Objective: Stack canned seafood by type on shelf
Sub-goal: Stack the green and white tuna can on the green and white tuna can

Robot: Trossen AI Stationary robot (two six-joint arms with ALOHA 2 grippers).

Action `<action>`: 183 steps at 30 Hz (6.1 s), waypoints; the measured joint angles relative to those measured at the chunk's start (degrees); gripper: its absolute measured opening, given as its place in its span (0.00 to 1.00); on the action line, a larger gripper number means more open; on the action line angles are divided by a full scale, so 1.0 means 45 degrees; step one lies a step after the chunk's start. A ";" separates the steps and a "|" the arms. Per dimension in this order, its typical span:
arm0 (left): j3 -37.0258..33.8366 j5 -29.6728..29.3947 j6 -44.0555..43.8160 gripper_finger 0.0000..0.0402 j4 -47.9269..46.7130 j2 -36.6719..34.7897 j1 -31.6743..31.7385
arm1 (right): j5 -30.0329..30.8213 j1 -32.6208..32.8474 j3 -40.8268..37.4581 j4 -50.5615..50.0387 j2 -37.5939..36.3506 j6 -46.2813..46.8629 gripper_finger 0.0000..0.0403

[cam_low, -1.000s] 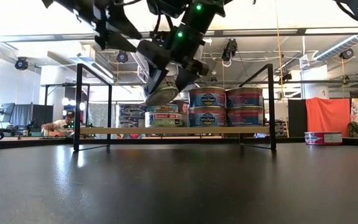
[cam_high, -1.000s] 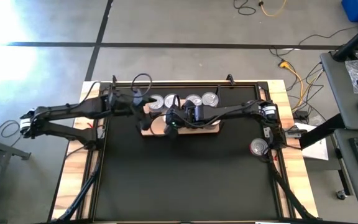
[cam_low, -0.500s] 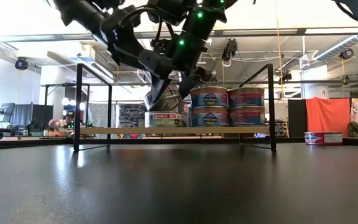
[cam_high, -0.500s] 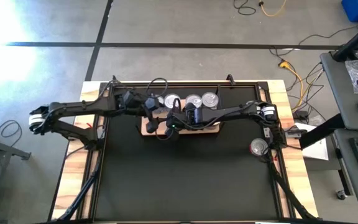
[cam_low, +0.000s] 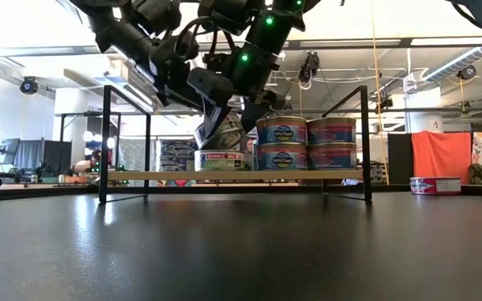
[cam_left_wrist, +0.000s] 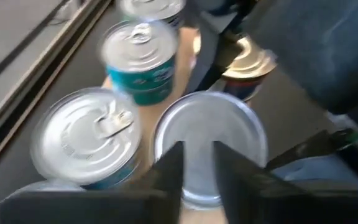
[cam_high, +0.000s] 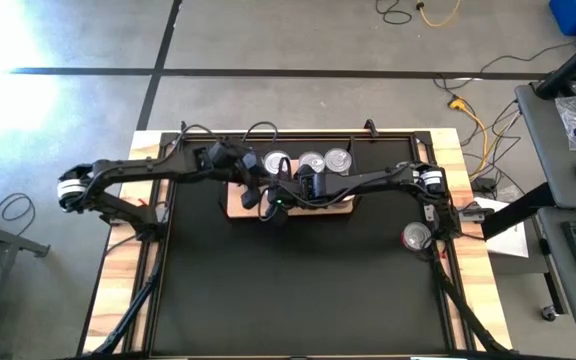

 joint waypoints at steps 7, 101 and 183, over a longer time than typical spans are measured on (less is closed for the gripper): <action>-0.0004 0.1806 0.0046 0.03 0.1031 0.0543 0.0225 | -0.0082 0.0003 -0.0007 0.0081 0.0000 -0.0497 0.91; 0.1055 0.3184 0.6099 0.00 -0.0758 0.3425 0.0621 | -0.1620 -0.0262 -0.0039 -0.0660 -0.0160 -0.1540 0.92; 0.0778 0.2996 0.3723 0.00 -0.0007 0.2544 0.0249 | -0.2547 -0.0398 -0.0063 -0.0142 -0.0034 -0.2671 0.92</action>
